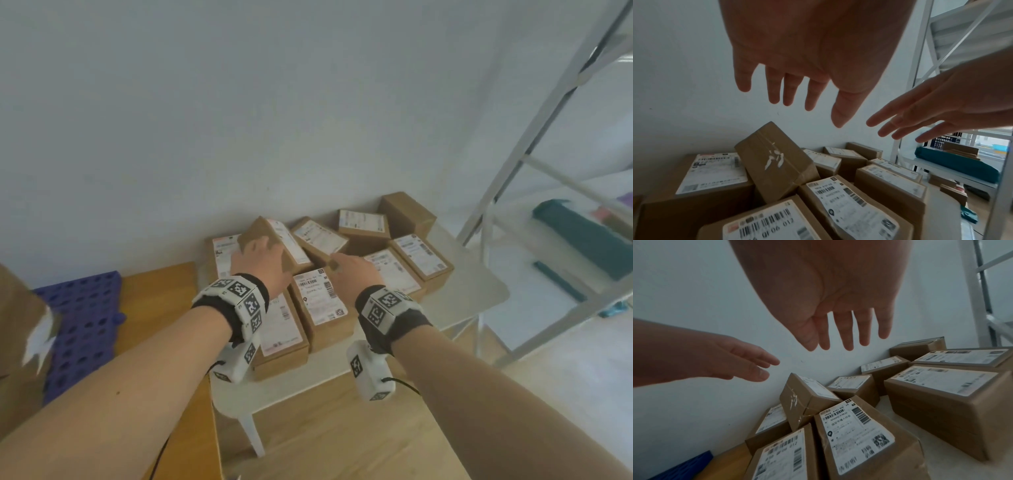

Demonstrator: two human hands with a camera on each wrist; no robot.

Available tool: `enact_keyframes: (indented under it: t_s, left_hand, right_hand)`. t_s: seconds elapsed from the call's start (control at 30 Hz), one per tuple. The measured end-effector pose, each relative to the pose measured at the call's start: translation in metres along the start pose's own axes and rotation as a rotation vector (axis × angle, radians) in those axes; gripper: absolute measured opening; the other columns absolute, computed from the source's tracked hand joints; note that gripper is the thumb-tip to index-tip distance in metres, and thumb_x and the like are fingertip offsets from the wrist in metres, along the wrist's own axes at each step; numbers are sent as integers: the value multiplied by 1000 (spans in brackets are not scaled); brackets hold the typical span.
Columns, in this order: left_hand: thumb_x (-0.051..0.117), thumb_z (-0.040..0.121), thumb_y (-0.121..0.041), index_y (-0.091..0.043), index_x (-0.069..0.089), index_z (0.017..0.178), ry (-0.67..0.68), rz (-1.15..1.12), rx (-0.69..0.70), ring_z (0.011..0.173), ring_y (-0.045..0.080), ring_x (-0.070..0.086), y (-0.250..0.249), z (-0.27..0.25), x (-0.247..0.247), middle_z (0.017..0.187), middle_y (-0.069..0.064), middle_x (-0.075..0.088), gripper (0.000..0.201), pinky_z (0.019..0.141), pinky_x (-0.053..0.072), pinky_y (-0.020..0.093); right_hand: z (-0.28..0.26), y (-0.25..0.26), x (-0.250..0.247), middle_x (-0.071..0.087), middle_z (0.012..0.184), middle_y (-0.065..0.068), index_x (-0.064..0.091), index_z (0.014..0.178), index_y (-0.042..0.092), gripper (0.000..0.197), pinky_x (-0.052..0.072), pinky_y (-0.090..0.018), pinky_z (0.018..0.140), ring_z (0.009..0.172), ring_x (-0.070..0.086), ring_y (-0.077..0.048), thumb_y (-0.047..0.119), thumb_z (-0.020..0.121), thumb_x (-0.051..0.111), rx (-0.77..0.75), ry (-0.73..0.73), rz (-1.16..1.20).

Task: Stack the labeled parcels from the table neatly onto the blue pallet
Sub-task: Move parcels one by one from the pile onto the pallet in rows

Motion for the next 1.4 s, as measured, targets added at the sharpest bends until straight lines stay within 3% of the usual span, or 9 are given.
enact_keyframes:
  t_s: [0.17, 0.33, 0.63, 0.77, 0.87, 0.97, 1.1, 1.27, 1.4]
  left_hand:
    - [49, 90, -42, -20, 23, 147, 6, -17, -58, 140, 27, 23, 19, 46, -1, 154, 8, 20, 66, 111, 23, 46]
    - [50, 91, -38, -22, 9, 150, 63, -50, -119, 145, 28, 11, 35, 80, 13, 159, 9, 3, 74, 115, 15, 49]
    - [50, 94, -31, -23, -1, 151, 111, -304, -401, 143, 33, 17, 69, 123, 33, 158, 10, 0, 76, 110, 33, 46]
    - [32, 95, -53, -24, 0, 151, 142, -437, -541, 133, 35, 39, 75, 140, 46, 157, 15, 14, 71, 103, 42, 47]
    - [34, 82, -74, -28, -1, 150, 186, -470, -599, 128, 35, 45, 72, 148, 54, 155, 14, 21, 90, 99, 46, 48]
    - [48, 75, -75, -27, -2, 150, 213, -485, -642, 129, 32, 45, 69, 154, 62, 154, 12, 24, 103, 102, 44, 45]
    - [58, 75, -66, -29, 1, 150, 217, -554, -697, 131, 34, 41, 68, 160, 63, 154, 13, 21, 101, 104, 41, 46]
    - [55, 78, -66, -24, 2, 151, 172, -581, -694, 129, 32, 44, 71, 165, 53, 150, 13, 33, 99, 100, 41, 38]
    - [51, 82, -64, -24, 12, 149, 102, -683, -668, 112, 27, 57, 77, 164, 35, 140, 9, 47, 87, 86, 46, 28]
  right_hand:
    - [52, 10, -4, 52, 134, -10, 41, 138, 24, 43, 45, -41, 99, 120, 50, -30, 22, 95, 38, -29, 86, -76]
    - [95, 21, 6, 53, 135, -10, 43, 137, 23, 42, 45, -40, 100, 122, 50, -29, 18, 95, 40, -69, 133, -124]
    - [171, 42, 38, 63, 114, -4, 51, 125, 24, 36, 42, -27, 73, 97, 58, -21, 16, 92, 40, -219, 266, -220]
    - [202, 42, 48, 65, 112, -5, 56, 116, 19, 27, 46, -27, 79, 97, 61, -21, 17, 94, 40, -281, 337, -257]
    - [220, 42, 48, 65, 110, -5, 58, 114, 14, 24, 47, -27, 80, 96, 62, -22, 17, 97, 40, -325, 390, -275]
    - [232, 44, 53, 60, 89, -2, 56, 92, 17, 19, 46, -25, 71, 77, 56, -17, 21, 99, 39, -378, 426, -302]
    - [244, 44, 59, 48, 67, 5, 42, 66, 21, 34, 45, -24, 63, 60, 49, -11, 26, 100, 38, -361, 450, -247]
    - [247, 49, 49, 65, 106, -5, 60, 106, 12, 27, 44, -27, 76, 89, 59, -21, 22, 99, 37, -374, 457, -200]
    - [249, 54, 41, 63, 98, -4, 58, 102, 13, 27, 40, -26, 72, 86, 57, -21, 22, 99, 32, -355, 422, -66]
Point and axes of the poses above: each hand's wrist, its own z-axis towards the middle knuckle, its own x-axis out of the palm, y = z × x, the point moved 6 cm from there along z, towards the middle knuckle
